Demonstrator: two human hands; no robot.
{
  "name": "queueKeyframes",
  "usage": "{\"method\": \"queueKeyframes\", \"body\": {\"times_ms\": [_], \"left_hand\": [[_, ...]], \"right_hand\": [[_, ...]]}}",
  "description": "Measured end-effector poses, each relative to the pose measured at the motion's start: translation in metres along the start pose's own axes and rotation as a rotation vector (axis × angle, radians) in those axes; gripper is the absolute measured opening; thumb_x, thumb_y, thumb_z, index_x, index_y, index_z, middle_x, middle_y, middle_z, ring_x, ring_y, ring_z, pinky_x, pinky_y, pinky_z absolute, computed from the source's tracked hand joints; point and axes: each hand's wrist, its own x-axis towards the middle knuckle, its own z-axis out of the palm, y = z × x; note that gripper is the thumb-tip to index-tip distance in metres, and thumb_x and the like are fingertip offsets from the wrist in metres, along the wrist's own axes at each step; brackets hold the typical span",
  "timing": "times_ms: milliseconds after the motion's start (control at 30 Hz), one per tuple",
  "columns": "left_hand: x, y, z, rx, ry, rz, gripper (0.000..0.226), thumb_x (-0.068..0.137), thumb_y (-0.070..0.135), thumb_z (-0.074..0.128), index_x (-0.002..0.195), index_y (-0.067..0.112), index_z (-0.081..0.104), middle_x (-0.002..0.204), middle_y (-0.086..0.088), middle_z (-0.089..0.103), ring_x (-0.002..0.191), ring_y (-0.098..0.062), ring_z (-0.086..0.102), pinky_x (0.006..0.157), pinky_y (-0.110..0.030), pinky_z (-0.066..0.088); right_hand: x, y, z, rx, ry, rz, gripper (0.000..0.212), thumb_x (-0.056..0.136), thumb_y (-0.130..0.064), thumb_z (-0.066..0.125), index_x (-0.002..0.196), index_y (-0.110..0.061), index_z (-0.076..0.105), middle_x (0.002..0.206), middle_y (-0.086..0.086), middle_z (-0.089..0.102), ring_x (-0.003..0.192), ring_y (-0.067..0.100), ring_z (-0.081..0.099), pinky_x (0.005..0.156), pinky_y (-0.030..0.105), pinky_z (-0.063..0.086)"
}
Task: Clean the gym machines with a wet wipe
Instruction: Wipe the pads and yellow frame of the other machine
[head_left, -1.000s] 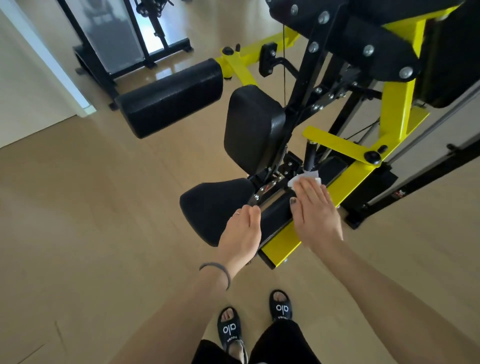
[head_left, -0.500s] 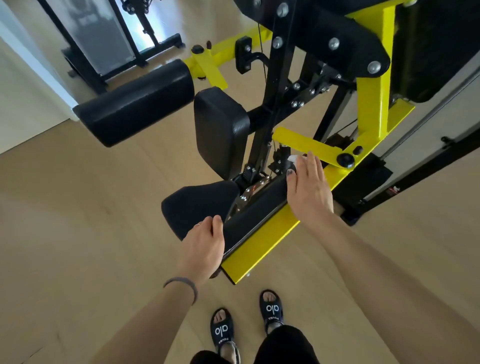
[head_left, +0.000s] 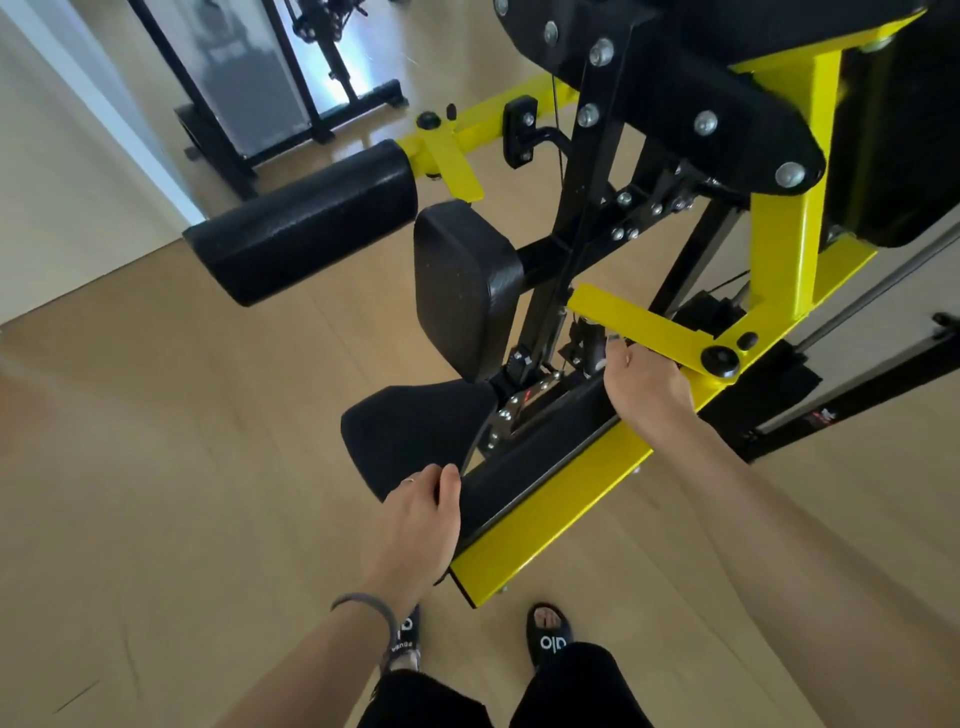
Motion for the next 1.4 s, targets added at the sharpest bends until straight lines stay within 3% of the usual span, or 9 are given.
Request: {"method": "queueKeyframes", "body": {"times_ms": [167,267,500,667,833,967,1133,1267,1400], "left_hand": [[0.010,-0.010,-0.008,-0.211,-0.173,-0.015,0.042,0.106,0.044,0.028,0.110,0.015,0.058,0.105,-0.001,0.063,0.102,-0.023,0.060,0.095,-0.042,0.046],[0.018,-0.015,-0.018,-0.349,-0.304,0.021,0.031,0.107,0.040,0.031,0.101,0.023,0.056,0.093,0.004,0.057,0.089,-0.015,0.056,0.089,-0.038,0.048],[0.074,-0.026,-0.039,-0.581,-0.429,0.076,0.025,0.104,0.033,0.040,0.102,0.024,0.063,0.095,0.000,0.065,0.086,-0.014,0.060,0.079,-0.029,0.049],[0.081,-0.021,-0.041,-0.652,-0.553,0.075,0.025,0.105,0.026,0.044,0.092,0.013,0.060,0.081,-0.003,0.060,0.071,-0.009,0.058,0.068,-0.026,0.049],[0.073,-0.023,-0.034,-0.593,-0.487,0.154,0.023,0.102,0.033,0.046,0.089,0.021,0.061,0.081,-0.006,0.060,0.074,-0.020,0.054,0.071,-0.038,0.048],[0.061,-0.019,-0.030,-0.409,-0.514,0.352,0.021,0.102,0.032,0.050,0.088,0.022,0.063,0.083,0.002,0.067,0.082,-0.022,0.063,0.080,-0.048,0.055],[0.059,0.008,-0.026,-0.138,-0.432,0.470,0.028,0.096,0.055,0.053,0.105,0.029,0.046,0.095,0.010,0.062,0.079,-0.004,0.063,0.070,-0.028,0.058],[0.066,0.021,-0.020,-0.107,-0.397,0.552,0.013,0.103,0.041,0.048,0.113,0.033,0.048,0.098,0.011,0.062,0.080,-0.003,0.064,0.066,-0.022,0.058],[0.100,0.024,-0.001,-0.185,-0.507,0.369,0.013,0.105,0.027,0.048,0.106,0.023,0.060,0.085,0.006,0.067,0.077,-0.008,0.066,0.075,-0.034,0.059]], "right_hand": [[-0.026,-0.005,0.008,-0.080,0.163,-0.158,0.053,0.105,-0.039,0.021,0.116,-0.015,0.067,0.115,0.006,0.063,0.111,0.024,0.054,0.100,0.042,0.047],[-0.061,-0.031,0.024,-0.348,0.020,-0.377,0.073,0.101,-0.045,0.002,0.112,-0.019,0.069,0.113,0.000,0.067,0.110,0.018,0.057,0.109,0.040,0.041],[-0.149,-0.108,0.074,-0.370,-0.212,-0.508,0.054,0.105,-0.043,0.014,0.115,-0.026,0.065,0.114,-0.006,0.069,0.113,0.016,0.059,0.119,0.042,0.029],[-0.154,-0.107,0.077,-0.096,-0.203,-0.325,0.055,0.100,-0.043,0.006,0.137,-0.021,0.041,0.130,-0.009,0.064,0.128,0.006,0.052,0.127,0.038,0.006],[-0.152,-0.094,0.074,-0.051,-0.044,-0.288,0.047,0.104,-0.033,0.014,0.123,-0.019,0.054,0.131,-0.007,0.061,0.134,0.010,0.048,0.127,0.044,0.005],[-0.141,-0.084,0.070,0.283,0.071,-0.151,0.060,0.101,-0.034,0.010,0.142,-0.016,0.049,0.148,-0.003,0.050,0.149,0.007,0.026,0.127,0.033,0.003],[-0.122,-0.068,0.066,0.349,0.178,-0.007,0.064,0.102,-0.047,0.010,0.159,-0.023,0.026,0.162,-0.016,0.023,0.153,-0.001,0.000,0.126,0.029,-0.002],[-0.100,-0.051,0.065,0.356,0.324,0.209,0.062,0.105,-0.046,0.015,0.161,-0.022,0.019,0.169,-0.006,0.013,0.155,0.006,-0.001,0.128,0.036,0.004],[-0.089,-0.058,0.069,0.577,0.329,0.342,0.059,0.108,-0.047,0.018,0.162,-0.025,0.013,0.169,-0.016,-0.002,0.154,0.001,-0.002,0.127,0.040,0.014]]}}
